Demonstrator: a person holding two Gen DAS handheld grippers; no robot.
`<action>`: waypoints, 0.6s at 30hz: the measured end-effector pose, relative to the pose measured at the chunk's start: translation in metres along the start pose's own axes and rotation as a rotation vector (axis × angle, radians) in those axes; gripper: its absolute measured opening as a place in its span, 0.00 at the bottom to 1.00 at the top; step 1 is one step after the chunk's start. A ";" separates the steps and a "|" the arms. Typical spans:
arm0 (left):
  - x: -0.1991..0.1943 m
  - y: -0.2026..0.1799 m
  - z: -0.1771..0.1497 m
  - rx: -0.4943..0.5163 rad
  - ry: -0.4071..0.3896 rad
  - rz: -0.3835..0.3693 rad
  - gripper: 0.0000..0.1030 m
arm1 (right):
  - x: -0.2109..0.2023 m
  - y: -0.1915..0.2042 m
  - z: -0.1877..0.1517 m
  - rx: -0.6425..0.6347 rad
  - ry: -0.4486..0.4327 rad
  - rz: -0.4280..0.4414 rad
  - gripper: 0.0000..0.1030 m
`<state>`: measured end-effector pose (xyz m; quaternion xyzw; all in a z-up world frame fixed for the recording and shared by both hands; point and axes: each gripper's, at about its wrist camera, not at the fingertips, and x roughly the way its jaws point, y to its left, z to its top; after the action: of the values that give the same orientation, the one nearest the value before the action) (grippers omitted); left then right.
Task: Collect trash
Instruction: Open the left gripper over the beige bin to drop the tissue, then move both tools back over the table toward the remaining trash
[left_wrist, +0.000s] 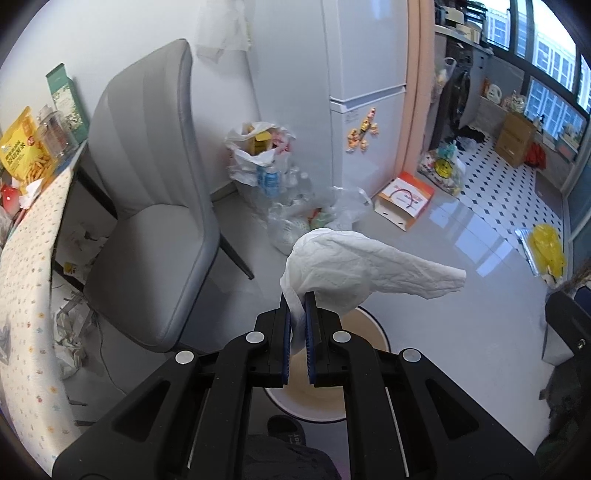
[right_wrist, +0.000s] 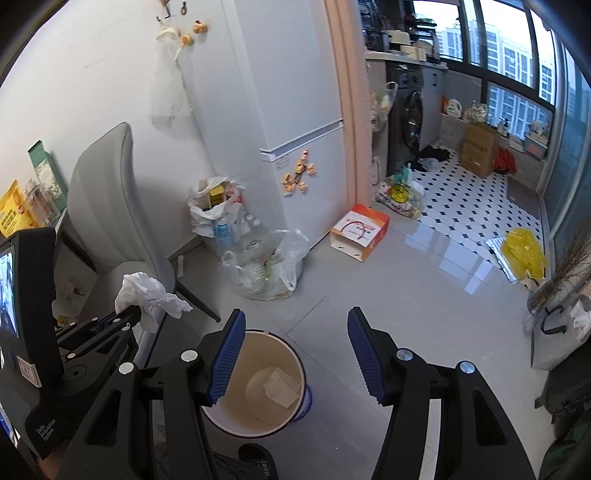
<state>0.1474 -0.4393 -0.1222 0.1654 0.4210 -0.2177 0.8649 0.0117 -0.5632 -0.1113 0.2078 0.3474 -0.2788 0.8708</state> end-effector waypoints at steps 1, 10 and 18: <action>0.004 -0.002 0.000 0.001 0.012 -0.018 0.08 | 0.000 -0.003 0.000 0.006 0.001 -0.004 0.56; 0.009 -0.004 -0.001 0.004 0.022 -0.075 0.59 | 0.006 -0.010 -0.004 0.045 0.014 -0.021 0.56; -0.006 0.026 0.000 -0.051 -0.001 0.006 0.65 | 0.001 0.004 -0.001 0.021 0.008 0.017 0.57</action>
<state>0.1572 -0.4161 -0.1147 0.1444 0.4254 -0.2044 0.8697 0.0142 -0.5599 -0.1117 0.2209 0.3461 -0.2742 0.8696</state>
